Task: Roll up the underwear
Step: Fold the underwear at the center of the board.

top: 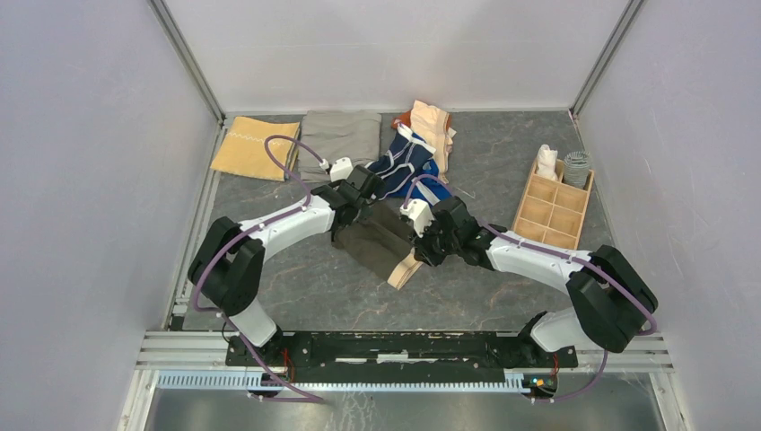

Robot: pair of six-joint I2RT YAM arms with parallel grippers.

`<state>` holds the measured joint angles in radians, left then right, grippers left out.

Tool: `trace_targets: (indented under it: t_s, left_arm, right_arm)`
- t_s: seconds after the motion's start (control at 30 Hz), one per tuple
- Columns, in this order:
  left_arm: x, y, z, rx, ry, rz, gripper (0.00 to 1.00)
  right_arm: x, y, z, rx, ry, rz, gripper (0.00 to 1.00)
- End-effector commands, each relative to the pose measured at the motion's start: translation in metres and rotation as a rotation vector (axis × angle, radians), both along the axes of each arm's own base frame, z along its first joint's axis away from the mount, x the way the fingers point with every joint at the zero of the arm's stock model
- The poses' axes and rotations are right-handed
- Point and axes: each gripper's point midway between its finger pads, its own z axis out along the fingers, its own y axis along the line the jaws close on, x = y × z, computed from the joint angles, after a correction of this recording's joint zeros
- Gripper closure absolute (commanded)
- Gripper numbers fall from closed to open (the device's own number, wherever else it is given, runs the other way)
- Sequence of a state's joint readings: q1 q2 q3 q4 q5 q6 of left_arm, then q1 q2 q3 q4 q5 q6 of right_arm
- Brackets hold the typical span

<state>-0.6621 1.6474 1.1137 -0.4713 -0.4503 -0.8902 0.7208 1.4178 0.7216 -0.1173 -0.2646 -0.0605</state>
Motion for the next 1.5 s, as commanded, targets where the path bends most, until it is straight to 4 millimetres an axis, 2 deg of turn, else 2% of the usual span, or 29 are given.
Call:
trace_targets:
  t_s: [0.0, 0.13, 0.5, 0.57, 0.67, 0.77, 0.93, 1.4, 1.47]
  left_arm:
    - [0.017, -0.005, 0.010, 0.002, -0.048, -0.014, 0.98]
    - [0.018, -0.007, 0.008, 0.000, -0.043, -0.019, 0.98]
    - [0.028, -0.018, 0.009, -0.011, -0.047, -0.041, 0.98]
    - [0.029, -0.019, 0.009, -0.010, -0.047, -0.043, 0.98]
    - [0.030, -0.020, 0.008, -0.010, -0.044, -0.045, 0.98]
    - [0.032, -0.023, 0.007, -0.014, -0.041, -0.051, 0.98]
    - [0.034, -0.026, 0.003, -0.013, -0.033, -0.058, 0.98]
    - [0.040, -0.030, -0.001, -0.001, -0.031, -0.071, 0.98]
    - [0.042, -0.028, 0.002, 0.006, -0.038, -0.055, 0.92]
  right_arm:
    - [0.012, -0.005, 0.005, -0.009, -0.058, -0.039, 0.71]
    - [0.020, -0.009, 0.014, -0.003, -0.106, -0.081, 0.65]
    - [0.033, -0.030, 0.037, -0.011, -0.217, -0.201, 0.61]
    - [0.031, -0.028, 0.043, 0.010, -0.225, -0.189, 0.62]
    - [0.022, -0.015, 0.046, 0.072, -0.199, -0.128, 0.71]
    - [0.014, -0.004, 0.041, 0.113, -0.153, -0.089, 0.79]
    - [0.012, 0.001, 0.029, 0.124, -0.123, -0.078, 0.85]
    - [0.012, -0.004, -0.017, 0.090, -0.053, -0.154, 0.96]
    - [0.010, -0.005, -0.020, 0.087, -0.045, -0.154, 0.97]
